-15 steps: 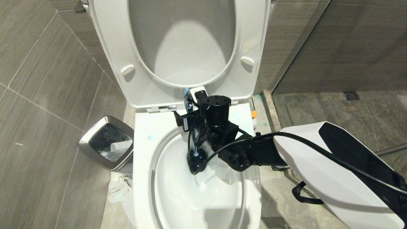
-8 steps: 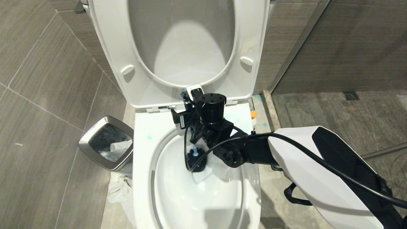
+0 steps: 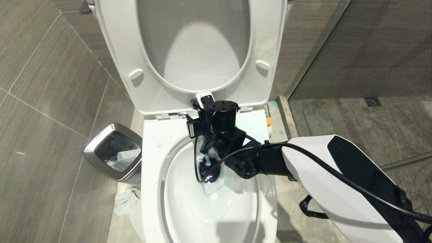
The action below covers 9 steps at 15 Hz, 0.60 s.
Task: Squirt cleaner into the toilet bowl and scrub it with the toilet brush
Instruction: Scrub the toilet bowl
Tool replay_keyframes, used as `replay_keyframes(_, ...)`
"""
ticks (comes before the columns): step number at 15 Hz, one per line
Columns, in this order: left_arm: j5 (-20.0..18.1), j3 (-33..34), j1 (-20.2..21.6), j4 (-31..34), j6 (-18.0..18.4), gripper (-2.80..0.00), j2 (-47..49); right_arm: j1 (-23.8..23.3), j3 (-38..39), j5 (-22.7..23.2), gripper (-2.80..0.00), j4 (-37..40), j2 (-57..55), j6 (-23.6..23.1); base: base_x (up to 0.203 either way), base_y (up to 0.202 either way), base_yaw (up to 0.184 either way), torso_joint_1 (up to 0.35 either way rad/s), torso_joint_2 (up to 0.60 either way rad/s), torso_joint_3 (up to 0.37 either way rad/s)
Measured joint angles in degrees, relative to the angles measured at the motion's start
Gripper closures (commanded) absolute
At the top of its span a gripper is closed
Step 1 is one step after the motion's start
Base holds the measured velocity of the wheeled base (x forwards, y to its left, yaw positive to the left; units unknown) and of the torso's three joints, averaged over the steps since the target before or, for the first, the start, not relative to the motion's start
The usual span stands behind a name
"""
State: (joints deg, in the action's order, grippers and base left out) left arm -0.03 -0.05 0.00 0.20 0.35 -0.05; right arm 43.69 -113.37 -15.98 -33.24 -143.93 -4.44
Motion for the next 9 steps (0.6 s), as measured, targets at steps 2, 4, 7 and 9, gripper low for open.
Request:
replay_keyframes(2,0.03,0.0,0.0,0.07,-0.05,0.0,0.0,-0.1,0.01,-0.06,0.0,-0.13,0.0,0.06,0.0,0.0,0.0,0.0,0.0,0.0)
replay_keyframes(4,0.03,0.0,-0.02,0.01,0.02,0.0,0.0,-0.09,0.04,-0.11,0.0,-0.13,0.11,0.18,0.0,0.0,0.0,0.0,0.0,0.0)
replay_keyframes(7,0.01,0.02,0.0,0.04,0.0,0.0,0.0,-0.06,0.06,-0.27,0.0,0.15,0.82,0.5,0.0,0.0,0.0,0.0,0.0,0.0)
replay_keyframes(9,0.01,0.02,-0.05,0.04,0.0,0.0,0.0,0.16,0.63,-0.58,0.0,0.15,2.27,0.43,0.0,0.0,0.0,0.0,0.0,0.0)
